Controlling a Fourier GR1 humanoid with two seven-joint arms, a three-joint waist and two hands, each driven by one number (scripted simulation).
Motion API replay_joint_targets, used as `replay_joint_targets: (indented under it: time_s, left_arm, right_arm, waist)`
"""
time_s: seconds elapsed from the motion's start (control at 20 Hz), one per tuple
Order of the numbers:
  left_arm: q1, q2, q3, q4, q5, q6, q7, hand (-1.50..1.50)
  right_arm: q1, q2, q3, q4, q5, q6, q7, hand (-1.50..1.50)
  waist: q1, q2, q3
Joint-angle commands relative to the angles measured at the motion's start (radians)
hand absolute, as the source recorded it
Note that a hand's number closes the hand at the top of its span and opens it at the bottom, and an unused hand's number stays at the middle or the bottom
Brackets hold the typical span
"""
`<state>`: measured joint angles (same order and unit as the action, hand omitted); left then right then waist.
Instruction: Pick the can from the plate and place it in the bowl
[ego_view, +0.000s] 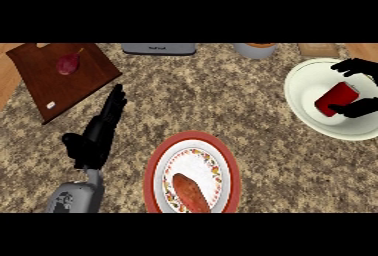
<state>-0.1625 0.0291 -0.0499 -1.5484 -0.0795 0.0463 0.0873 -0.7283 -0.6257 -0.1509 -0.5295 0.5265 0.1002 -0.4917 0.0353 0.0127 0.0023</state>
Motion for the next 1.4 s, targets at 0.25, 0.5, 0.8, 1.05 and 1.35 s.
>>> replay_joint_targets:
  time_s: [0.25, 0.5, 0.8, 1.05, 1.35]
  left_arm:
    - [-0.017, 0.032, 0.046, 0.048, 0.031, -0.033, -0.035, 0.0]
    - [0.008, 0.026, 0.024, -0.016, 0.023, -0.022, 0.025, 0.0]
    - [-0.038, -0.004, 0.014, 0.045, -0.011, 0.016, -0.002, 0.0]
    - [-0.02, 0.02, 0.036, 0.042, 0.014, -0.013, -0.014, 0.0]
    - [0.0, -0.007, 0.011, 0.04, -0.003, 0.004, -0.026, 0.0]
  right_arm:
    - [-0.087, 0.016, -0.138, 0.143, -0.133, 0.059, -0.197, -1.5]
    - [-0.115, -0.051, -0.232, 0.168, -0.229, 0.137, -0.194, -1.5]
    - [-0.126, -0.163, -0.284, 0.259, -0.281, 0.29, -0.145, -1.5]
    - [-0.069, -0.234, -0.312, 0.305, -0.321, 0.464, -0.193, -1.5]
    - [-0.007, -0.259, -0.302, 0.284, -0.335, 0.582, -0.256, -1.5]
  waist:
    - [-0.011, -0.003, -0.001]
    - [-0.018, -0.008, -0.001]
    - [-0.018, -0.003, -0.001]
    - [-0.017, -0.002, 0.0]
    - [-0.022, -0.004, 0.0]
